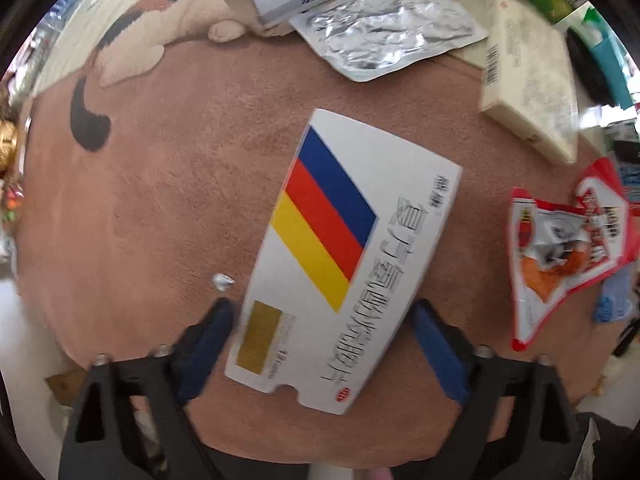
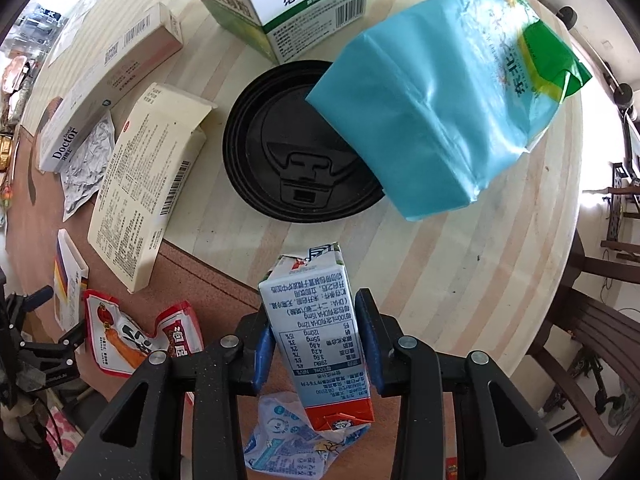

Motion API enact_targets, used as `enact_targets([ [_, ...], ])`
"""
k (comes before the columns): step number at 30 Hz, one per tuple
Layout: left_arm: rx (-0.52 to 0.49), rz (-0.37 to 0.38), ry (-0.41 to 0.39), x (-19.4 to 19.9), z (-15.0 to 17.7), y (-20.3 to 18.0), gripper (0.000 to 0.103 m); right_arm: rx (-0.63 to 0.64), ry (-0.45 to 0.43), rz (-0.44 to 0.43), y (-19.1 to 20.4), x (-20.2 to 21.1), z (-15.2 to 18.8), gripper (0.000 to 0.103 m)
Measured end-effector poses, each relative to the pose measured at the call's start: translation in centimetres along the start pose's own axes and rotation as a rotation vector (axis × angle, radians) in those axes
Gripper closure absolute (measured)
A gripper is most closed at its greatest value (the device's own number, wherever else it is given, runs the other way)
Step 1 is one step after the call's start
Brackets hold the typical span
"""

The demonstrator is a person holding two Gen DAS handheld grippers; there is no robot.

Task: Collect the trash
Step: 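Lift the striped box with left tool while right tool lifts the juice carton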

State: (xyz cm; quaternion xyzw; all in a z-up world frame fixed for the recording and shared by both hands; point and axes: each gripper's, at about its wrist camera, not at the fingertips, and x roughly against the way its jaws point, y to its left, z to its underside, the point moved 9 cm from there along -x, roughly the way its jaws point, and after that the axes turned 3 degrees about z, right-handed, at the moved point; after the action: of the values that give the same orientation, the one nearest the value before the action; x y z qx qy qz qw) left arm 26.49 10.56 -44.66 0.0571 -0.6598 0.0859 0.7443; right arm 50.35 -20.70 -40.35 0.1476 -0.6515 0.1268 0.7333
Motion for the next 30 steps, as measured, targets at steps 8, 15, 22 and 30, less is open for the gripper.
enact_targets([
  [8,0.061,0.031,-0.069,1.2,2.5,-1.7,0.026,0.031,-0.051,-0.003,1.6,1.2,0.2,0.066],
  [15,0.190,0.097,-0.160,3.5,7.6,-4.9,0.026,-0.021,-0.137,-0.033,3.0,5.0,1.7,0.066],
  [22,0.112,0.041,-0.096,0.0,9.6,-7.3,0.019,-0.019,-0.141,-0.019,4.7,5.0,4.1,0.066],
  [30,0.149,0.027,-0.136,0.3,10.0,-9.6,0.027,-0.046,-0.119,-0.004,5.4,3.0,4.9,0.066],
])
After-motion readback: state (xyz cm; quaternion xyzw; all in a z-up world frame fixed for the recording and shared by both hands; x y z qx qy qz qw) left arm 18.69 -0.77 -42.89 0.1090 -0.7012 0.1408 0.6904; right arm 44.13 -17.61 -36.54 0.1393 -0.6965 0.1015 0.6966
